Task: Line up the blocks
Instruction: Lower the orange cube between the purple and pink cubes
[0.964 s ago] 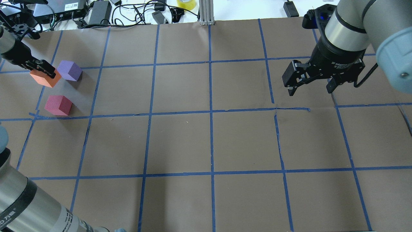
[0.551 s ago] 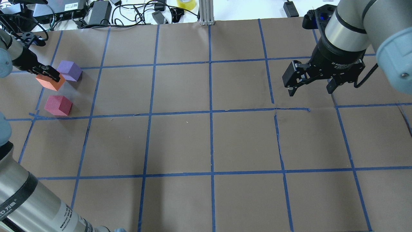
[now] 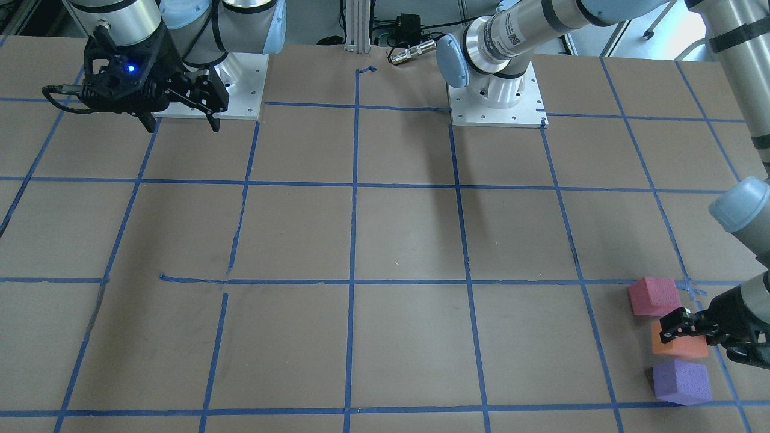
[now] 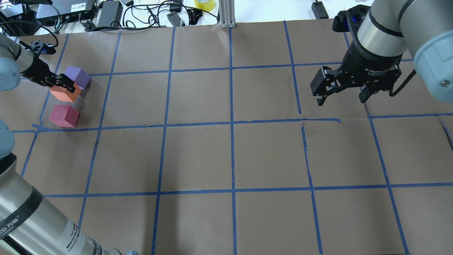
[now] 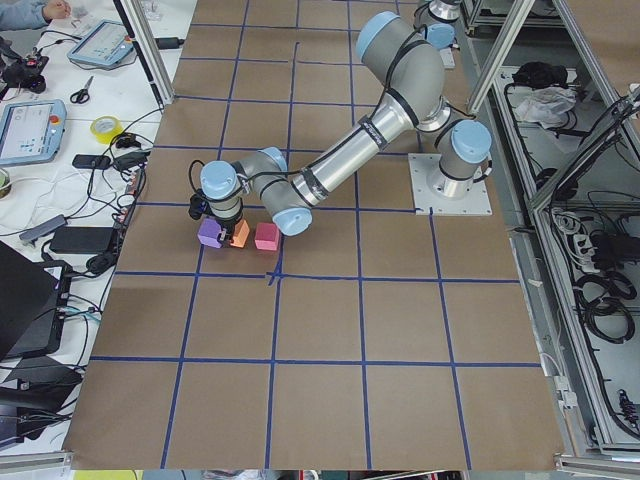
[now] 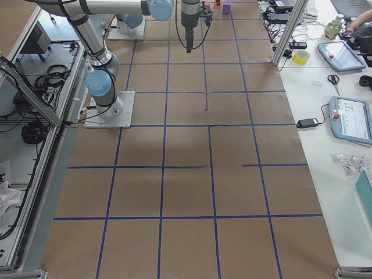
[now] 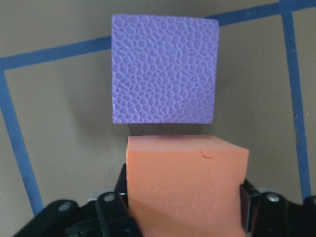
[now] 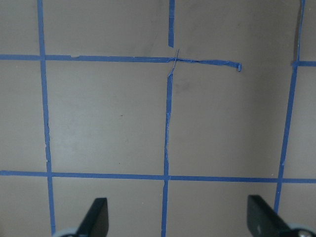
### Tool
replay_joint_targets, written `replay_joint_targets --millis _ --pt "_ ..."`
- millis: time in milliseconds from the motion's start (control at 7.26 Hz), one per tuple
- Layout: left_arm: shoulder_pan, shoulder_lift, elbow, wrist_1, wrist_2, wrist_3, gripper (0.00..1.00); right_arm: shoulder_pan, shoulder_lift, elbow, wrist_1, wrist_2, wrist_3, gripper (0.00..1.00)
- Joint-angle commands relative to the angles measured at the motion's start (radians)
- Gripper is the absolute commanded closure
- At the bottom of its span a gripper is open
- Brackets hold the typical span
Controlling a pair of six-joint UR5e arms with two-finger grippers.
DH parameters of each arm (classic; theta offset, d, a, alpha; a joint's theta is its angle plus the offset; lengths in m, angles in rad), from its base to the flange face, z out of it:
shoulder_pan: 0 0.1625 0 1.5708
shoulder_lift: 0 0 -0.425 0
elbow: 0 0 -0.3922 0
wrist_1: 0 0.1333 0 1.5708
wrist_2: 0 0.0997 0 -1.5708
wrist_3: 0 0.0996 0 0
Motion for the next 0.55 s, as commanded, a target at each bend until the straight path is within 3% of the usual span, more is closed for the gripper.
replay_joint_targets --millis 0,138,413 --pt "0.0 0.001 -0.019 0.001 0.001 -0.024 0.74 -0.001 0.0 0.0 -0.002 0.002 0.002 0.0" --pt "0.007 0.002 -0.04 0.001 -0.002 -0.021 0.6 0.001 -0.001 0.0 0.0 0.002 0.0 0.0" --pt "0.019 0.002 -0.057 0.03 0.007 -0.011 0.77 0.001 -0.003 0.0 0.002 0.0 0.0 0.0"
